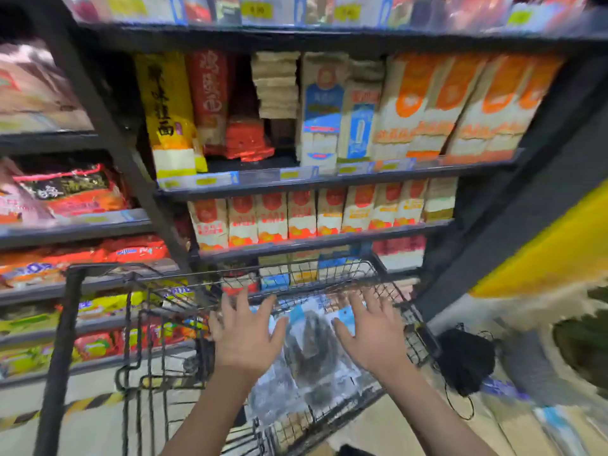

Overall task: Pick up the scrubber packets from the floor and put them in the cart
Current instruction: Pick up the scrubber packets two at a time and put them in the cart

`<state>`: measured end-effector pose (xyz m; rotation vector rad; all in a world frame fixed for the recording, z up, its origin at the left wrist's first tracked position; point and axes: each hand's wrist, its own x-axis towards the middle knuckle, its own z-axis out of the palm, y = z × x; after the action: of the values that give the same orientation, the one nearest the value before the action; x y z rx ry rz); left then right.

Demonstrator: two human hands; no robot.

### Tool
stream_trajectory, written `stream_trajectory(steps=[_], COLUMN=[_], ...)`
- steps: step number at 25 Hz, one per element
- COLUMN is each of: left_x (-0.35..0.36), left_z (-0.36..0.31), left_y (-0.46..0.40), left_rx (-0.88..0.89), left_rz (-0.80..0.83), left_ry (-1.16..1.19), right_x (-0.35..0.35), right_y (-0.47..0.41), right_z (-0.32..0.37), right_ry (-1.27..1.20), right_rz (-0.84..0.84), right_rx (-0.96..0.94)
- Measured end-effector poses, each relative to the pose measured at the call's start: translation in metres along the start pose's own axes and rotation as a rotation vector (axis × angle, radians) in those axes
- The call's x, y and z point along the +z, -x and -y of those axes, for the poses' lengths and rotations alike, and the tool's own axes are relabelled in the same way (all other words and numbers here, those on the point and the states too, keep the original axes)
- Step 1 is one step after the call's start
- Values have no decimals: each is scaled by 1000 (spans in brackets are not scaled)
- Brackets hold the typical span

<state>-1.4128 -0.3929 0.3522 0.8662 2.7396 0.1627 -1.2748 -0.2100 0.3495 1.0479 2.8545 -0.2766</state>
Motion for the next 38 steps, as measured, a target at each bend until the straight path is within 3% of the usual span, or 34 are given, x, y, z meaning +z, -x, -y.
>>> stream_trajectory(steps=[3,12,18,23,30,38], left_x=[-14,13,76,121,183,240], left_z=[-53,-294,-486,-598,-725,-935], left_y=[4,71,206,319,392,426], left_rx=[185,703,1111,1390,1575,1608], left_rz=[-62,12,29,92,217,218], left_ry=[-4,-147,-161,-213,-215,-219], right_x=[-23,-51,-55,-37,-14,-50], right_y=[24,204,401,544,630,642], right_z=[-49,-255,-377,-439,-521,-731], right_ry=[-43,-99,-139,-184,-239,-234], right_rz=[-71,-184,-232,-263,-248,-242], right_rx=[119,658,1096,1441,1643,1651])
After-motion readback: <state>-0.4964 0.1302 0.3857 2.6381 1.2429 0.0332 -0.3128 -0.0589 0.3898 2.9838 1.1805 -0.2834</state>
